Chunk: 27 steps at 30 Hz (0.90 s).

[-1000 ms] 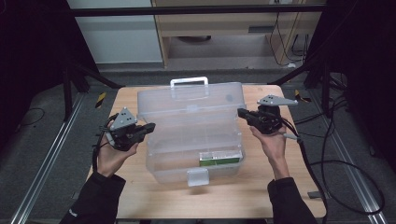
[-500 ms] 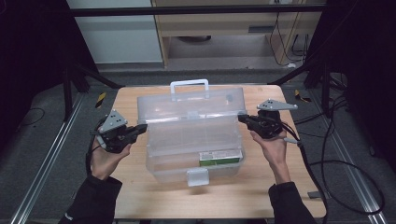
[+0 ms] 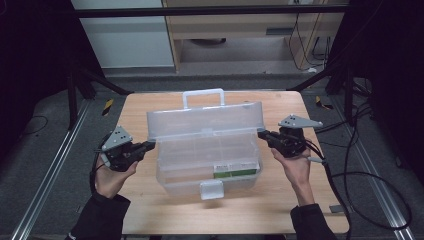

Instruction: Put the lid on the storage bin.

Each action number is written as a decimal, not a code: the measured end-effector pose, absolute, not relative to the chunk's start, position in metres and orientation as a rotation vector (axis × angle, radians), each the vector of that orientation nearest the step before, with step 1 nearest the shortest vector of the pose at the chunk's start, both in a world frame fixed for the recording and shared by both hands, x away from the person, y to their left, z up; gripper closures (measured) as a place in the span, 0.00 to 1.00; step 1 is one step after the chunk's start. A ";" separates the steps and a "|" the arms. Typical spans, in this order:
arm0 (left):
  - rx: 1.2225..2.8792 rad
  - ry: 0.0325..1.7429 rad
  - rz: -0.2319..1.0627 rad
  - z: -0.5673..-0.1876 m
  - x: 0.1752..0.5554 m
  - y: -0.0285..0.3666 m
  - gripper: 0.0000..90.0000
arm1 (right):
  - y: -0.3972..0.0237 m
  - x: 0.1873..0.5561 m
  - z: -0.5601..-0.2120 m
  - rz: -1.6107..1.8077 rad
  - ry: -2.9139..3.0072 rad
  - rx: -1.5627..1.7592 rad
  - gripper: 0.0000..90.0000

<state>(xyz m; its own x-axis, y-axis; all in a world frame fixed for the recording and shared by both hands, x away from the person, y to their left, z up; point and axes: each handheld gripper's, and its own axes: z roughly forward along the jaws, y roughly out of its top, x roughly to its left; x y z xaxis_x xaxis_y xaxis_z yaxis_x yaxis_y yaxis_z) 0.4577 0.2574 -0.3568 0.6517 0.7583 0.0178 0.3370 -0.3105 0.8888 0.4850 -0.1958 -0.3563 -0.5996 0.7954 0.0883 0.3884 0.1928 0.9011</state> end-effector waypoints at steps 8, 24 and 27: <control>1.951 0.864 0.555 -0.366 0.450 0.256 0.99 | -0.200 0.473 -0.366 1.360 2.102 1.117 1.00; 1.990 0.895 0.556 -0.382 0.443 0.260 0.99 | -0.205 0.458 -0.379 1.274 2.130 1.125 0.99; 1.997 0.903 0.549 -0.384 0.443 0.262 0.99 | -0.206 0.457 -0.382 1.258 2.138 1.132 0.99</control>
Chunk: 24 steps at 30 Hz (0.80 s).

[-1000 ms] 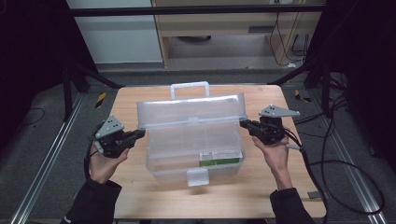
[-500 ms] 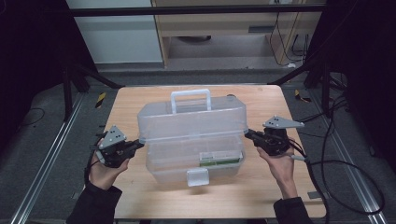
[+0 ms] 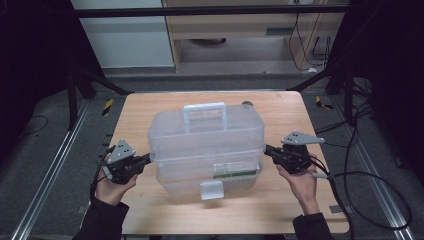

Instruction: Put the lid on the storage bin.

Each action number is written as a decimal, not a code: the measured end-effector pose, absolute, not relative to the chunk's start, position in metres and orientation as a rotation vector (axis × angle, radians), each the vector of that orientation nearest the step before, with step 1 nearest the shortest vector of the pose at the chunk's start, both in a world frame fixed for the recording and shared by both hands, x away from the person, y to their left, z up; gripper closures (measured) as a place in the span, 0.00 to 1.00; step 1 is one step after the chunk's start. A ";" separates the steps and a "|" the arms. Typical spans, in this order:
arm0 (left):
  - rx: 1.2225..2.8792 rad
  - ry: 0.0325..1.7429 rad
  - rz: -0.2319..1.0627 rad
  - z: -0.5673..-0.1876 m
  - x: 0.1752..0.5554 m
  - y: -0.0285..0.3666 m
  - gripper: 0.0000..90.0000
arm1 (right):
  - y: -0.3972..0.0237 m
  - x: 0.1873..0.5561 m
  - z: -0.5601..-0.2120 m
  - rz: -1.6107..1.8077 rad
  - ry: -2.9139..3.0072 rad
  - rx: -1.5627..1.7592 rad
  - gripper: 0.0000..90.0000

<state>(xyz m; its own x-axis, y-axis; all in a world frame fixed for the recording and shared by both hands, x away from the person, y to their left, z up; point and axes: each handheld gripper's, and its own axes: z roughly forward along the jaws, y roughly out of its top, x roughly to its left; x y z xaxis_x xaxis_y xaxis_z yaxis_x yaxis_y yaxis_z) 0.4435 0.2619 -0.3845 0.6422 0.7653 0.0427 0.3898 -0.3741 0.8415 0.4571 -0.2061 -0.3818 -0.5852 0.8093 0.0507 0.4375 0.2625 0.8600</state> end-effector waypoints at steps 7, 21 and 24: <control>2.007 0.916 0.536 -0.392 0.448 0.265 0.99 | -0.208 0.456 -0.386 1.222 2.173 1.133 0.99; 2.001 1.027 0.588 -0.409 0.462 0.280 0.92 | -0.222 0.460 -0.401 1.150 2.160 1.186 0.96; 1.981 1.080 0.610 -0.417 0.468 0.288 0.83 | -0.231 0.464 -0.410 1.118 2.127 1.224 0.92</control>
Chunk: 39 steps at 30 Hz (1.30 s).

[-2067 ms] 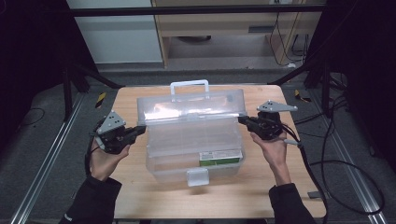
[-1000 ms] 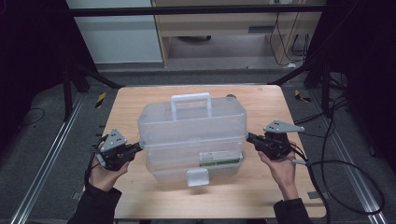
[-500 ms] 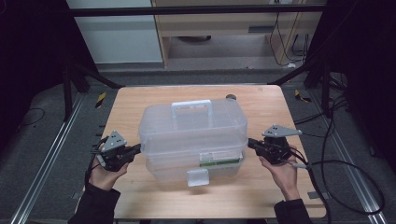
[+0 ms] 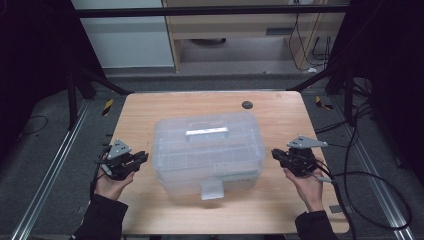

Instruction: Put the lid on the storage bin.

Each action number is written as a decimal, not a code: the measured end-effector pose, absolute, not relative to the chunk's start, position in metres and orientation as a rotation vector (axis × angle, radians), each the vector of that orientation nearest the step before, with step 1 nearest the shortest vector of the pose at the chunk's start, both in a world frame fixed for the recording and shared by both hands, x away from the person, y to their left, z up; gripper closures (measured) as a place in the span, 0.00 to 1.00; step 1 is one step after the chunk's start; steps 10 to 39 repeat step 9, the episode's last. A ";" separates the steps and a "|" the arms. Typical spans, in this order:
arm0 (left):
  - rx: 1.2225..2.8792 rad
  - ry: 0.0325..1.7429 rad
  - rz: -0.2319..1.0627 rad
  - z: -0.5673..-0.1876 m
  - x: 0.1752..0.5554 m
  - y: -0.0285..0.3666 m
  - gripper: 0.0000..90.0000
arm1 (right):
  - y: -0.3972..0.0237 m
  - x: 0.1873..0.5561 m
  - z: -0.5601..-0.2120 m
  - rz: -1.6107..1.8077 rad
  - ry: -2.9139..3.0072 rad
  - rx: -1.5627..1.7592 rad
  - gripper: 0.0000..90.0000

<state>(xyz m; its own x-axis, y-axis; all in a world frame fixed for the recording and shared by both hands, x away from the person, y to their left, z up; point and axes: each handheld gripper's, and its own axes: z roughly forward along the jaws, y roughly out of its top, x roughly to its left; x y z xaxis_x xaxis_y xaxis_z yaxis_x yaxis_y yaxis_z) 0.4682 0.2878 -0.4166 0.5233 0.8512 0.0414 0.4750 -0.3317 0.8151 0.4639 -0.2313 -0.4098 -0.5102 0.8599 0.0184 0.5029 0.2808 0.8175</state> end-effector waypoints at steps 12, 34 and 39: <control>1.926 1.240 0.647 -0.447 0.487 0.311 0.45 | -0.262 0.477 -0.439 1.013 2.012 1.366 0.49; 1.926 1.240 0.647 -0.447 0.487 0.311 0.45 | -0.262 0.477 -0.439 1.013 2.012 1.366 0.49; 1.926 1.240 0.647 -0.447 0.487 0.311 0.45 | -0.262 0.477 -0.439 1.013 2.012 1.366 0.49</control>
